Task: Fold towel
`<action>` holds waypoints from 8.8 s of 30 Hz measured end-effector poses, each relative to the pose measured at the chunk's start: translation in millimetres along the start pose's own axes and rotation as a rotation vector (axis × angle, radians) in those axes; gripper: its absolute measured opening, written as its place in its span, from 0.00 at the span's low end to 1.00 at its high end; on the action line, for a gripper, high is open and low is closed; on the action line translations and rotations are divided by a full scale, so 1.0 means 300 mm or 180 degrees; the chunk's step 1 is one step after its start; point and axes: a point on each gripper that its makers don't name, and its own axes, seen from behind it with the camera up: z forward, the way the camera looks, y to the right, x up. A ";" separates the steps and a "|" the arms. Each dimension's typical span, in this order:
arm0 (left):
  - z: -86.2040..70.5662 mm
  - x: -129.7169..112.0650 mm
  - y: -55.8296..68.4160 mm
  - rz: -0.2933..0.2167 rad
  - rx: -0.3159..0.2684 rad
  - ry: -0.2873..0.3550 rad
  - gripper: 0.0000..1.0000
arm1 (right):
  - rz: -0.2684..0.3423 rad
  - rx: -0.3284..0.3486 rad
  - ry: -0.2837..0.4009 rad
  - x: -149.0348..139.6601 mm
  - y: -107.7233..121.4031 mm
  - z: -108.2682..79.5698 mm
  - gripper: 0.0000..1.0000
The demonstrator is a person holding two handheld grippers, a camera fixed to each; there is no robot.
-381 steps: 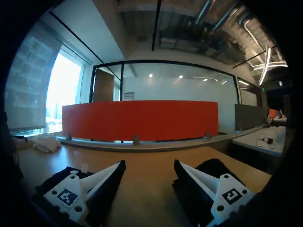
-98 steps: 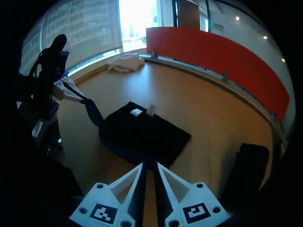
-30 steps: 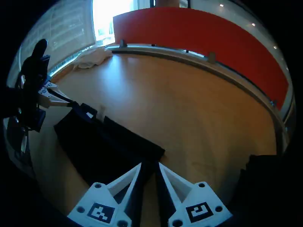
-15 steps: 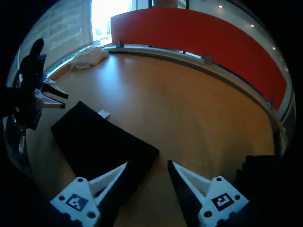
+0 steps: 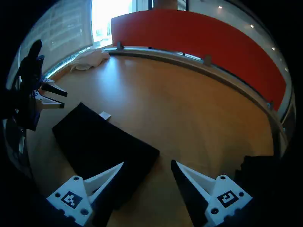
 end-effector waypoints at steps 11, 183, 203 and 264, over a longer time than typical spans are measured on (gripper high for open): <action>-0.103 -0.043 -0.026 -0.0214 0.0273 0.0060 0.91 | -0.0040 0.0025 0.0001 -0.001 0.003 -0.009 0.86; -0.494 -0.399 -0.052 -0.0907 0.1031 0.0020 0.91 | -0.1326 0.0868 0.0245 0.299 -0.381 -0.143 0.07; -0.595 -0.438 -0.104 -0.1016 0.1155 0.0140 0.91 | -0.1655 0.1346 0.0209 0.378 -0.648 -0.034 0.07; -0.640 -0.490 -0.136 -0.1118 0.1237 0.0144 0.91 | -0.1441 0.1565 -0.0239 0.106 -0.739 0.076 0.61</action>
